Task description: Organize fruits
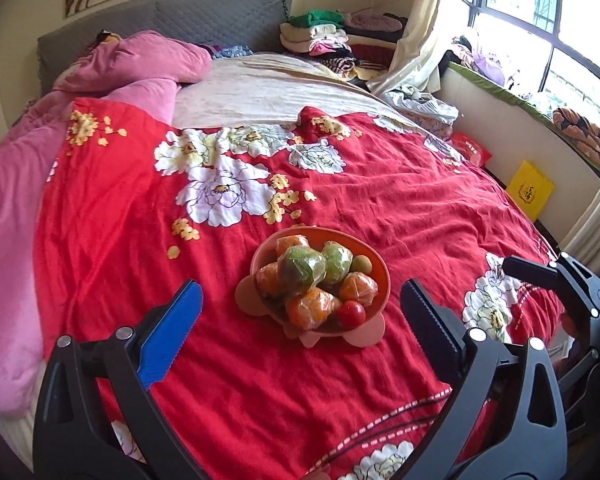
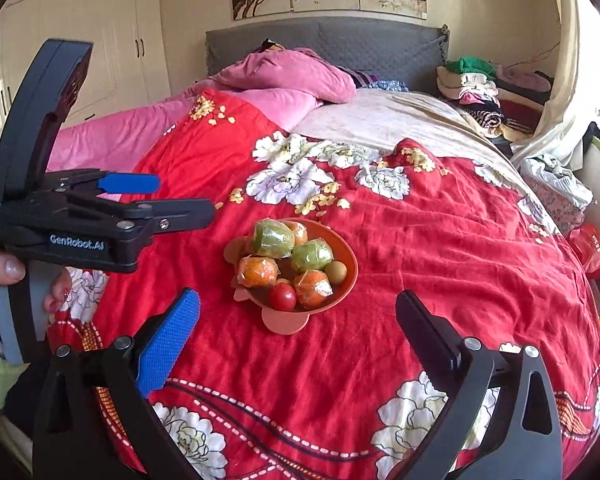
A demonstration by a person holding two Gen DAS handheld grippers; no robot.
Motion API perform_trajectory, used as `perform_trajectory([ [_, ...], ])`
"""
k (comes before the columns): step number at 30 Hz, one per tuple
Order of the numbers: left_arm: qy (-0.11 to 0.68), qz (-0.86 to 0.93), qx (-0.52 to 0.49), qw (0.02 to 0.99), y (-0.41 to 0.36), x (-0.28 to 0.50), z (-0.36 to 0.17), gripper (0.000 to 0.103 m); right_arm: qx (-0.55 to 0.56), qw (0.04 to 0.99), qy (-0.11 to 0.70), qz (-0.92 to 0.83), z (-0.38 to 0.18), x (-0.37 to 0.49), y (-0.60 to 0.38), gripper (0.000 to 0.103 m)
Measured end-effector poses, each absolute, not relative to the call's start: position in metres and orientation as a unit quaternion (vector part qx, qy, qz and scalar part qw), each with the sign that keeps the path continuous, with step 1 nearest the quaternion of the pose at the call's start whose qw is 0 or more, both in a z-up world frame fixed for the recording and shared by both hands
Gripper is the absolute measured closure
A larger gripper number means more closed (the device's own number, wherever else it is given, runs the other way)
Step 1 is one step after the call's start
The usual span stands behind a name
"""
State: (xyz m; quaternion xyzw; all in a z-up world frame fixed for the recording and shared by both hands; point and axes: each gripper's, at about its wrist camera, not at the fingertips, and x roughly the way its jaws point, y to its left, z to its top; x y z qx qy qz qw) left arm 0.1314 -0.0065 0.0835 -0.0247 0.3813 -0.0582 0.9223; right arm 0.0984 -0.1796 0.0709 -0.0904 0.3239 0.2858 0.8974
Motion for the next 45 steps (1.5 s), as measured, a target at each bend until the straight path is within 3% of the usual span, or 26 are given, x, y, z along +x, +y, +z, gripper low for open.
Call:
perform_trajectory([
  [23,0.39,0.009,-0.055,0.919,0.014,0.033,0.042,0.01,-0.072,0.902,0.342,0.255,0.036,0.044,-0.192,0.005],
  [45,0.416,0.005,-0.047,0.908,-0.014,0.014,0.014,0.01,-0.067,0.897,0.363,0.242,0.017,0.031,-0.195,0.005],
])
